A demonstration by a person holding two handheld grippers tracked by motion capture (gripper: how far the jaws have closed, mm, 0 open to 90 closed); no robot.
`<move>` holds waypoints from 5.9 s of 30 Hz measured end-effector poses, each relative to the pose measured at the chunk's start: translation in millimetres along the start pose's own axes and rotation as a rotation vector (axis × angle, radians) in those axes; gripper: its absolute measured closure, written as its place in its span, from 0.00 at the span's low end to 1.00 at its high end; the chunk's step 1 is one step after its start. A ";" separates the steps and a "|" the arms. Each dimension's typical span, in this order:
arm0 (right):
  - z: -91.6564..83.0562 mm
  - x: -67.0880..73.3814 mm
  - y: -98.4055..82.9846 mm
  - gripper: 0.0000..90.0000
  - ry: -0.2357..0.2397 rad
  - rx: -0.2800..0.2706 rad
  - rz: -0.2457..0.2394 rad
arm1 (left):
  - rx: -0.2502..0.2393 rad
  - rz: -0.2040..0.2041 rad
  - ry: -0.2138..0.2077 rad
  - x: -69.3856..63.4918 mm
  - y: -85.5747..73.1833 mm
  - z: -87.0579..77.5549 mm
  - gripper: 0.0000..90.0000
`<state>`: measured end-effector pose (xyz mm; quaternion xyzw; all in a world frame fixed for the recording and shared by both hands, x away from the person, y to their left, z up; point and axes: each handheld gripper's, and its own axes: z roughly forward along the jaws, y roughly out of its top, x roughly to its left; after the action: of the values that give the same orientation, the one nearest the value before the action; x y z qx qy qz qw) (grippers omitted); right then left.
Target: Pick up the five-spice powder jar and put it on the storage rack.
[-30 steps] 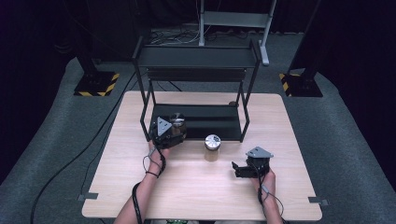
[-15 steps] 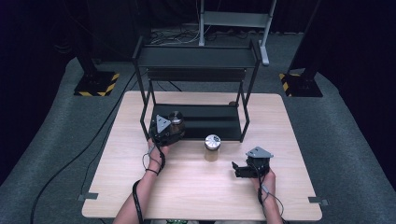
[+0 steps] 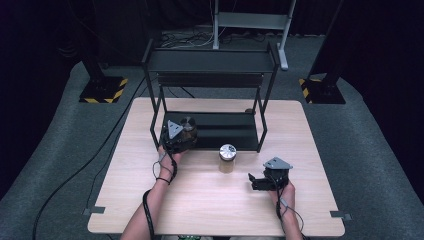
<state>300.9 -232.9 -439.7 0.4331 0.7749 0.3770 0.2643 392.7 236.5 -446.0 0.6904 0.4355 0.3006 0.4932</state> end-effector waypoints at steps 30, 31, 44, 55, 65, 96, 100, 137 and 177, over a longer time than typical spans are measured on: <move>-0.1 0.5 0.2 0.00 -0.001 0.001 -0.004 | 0.012 -0.009 0.019 1.7 13.2 17.4 0.34; -0.1 0.5 0.2 0.00 -0.001 0.001 -0.003 | 0.012 -0.010 0.020 1.7 13.3 18.1 0.34; -0.1 0.6 0.2 0.00 0.000 0.001 -0.005 | 0.015 -0.012 0.036 2.9 18.7 24.9 0.34; -0.1 0.4 0.2 0.00 0.002 0.001 -0.005 | 0.023 -0.013 0.051 1.5 20.1 32.4 0.34; 0.0 0.4 0.2 0.00 0.002 0.001 -0.005 | 0.031 -0.015 0.063 1.3 21.6 38.7 0.34; -0.1 0.8 0.4 0.00 0.000 0.002 -0.006 | 0.040 -0.014 0.085 -0.1 27.5 56.2 0.34; -0.1 1.0 0.4 0.00 0.000 0.003 -0.007 | 0.041 -0.006 0.084 -0.7 28.9 57.2 0.34; -0.2 1.4 0.5 0.00 -0.002 0.004 -0.007 | 0.025 -0.015 0.074 3.2 25.4 56.2 0.34; 1.1 1.9 1.8 0.00 0.000 0.012 -0.012 | 0.203 0.070 -0.071 2.9 20.6 -10.6 0.02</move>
<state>301.7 -230.2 -439.1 0.4302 0.7796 0.3707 0.2639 391.2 240.8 -423.1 0.7619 0.4215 0.2473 0.4251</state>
